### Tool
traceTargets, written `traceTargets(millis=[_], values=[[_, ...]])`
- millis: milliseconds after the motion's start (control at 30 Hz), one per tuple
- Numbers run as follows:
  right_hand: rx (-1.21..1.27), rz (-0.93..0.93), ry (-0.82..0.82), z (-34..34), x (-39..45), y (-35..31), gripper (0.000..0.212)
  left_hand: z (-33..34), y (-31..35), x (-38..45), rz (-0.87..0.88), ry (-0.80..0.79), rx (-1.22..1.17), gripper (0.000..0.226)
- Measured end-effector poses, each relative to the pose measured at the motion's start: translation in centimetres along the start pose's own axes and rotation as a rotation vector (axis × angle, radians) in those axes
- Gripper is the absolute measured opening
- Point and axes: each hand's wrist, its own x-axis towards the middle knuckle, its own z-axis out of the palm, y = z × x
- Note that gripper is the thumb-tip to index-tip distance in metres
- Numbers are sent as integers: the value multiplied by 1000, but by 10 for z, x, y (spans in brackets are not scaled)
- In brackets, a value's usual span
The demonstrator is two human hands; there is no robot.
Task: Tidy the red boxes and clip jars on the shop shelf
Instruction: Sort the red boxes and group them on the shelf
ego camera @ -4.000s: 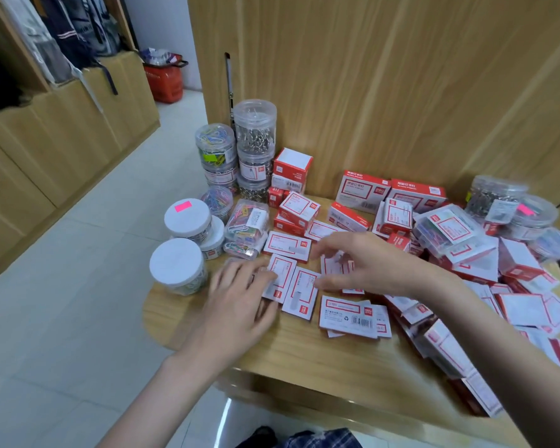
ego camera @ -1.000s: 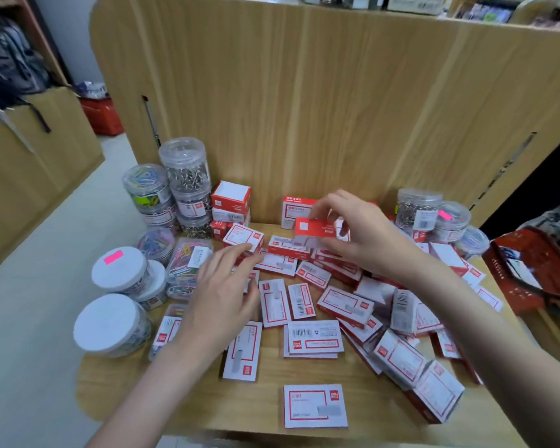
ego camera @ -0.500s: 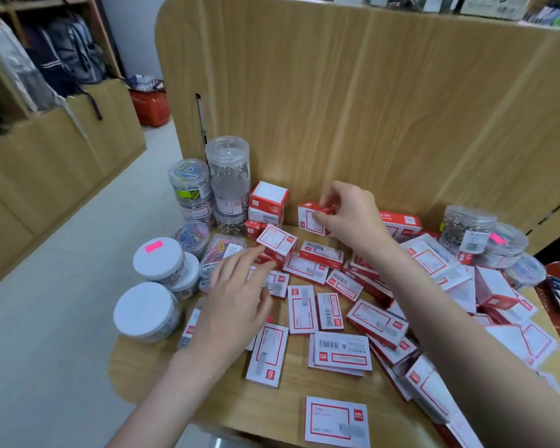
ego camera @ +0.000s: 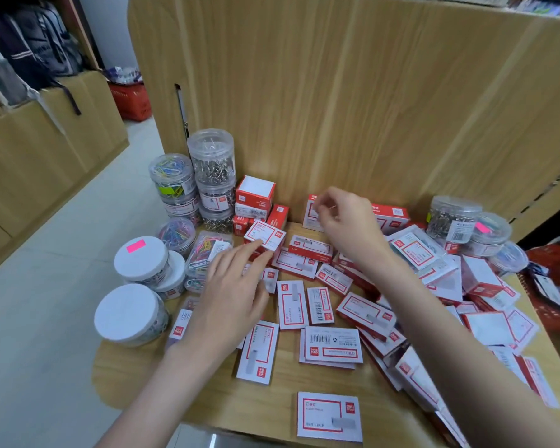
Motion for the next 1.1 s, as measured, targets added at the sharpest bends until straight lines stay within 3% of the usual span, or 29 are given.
traceTargets(millis=[200,500,567,700,900,1000,1100], values=[[-79,-61,-71,-52,-29,8,11,-1,16,-3,78,66,-139,38],[-300,-190,-361,-84,-104,25,14,16,41,1,211,-107,-201,40],[-339,-190,-319,-90,-116,33,13,18,46,2,227,-136,-209,40],[-353,10,-158,-116,-132,56,17,23,56,7,276,-142,-235,38],[-396,100,-263,-87,-149,65,46,30,97,24,308,-249,-323,49],[-458,94,-208,-73,-152,67,40,37,117,40,206,-330,-282,43],[-292,101,-97,-65,-153,73,33,44,130,46,173,-327,-280,39]])
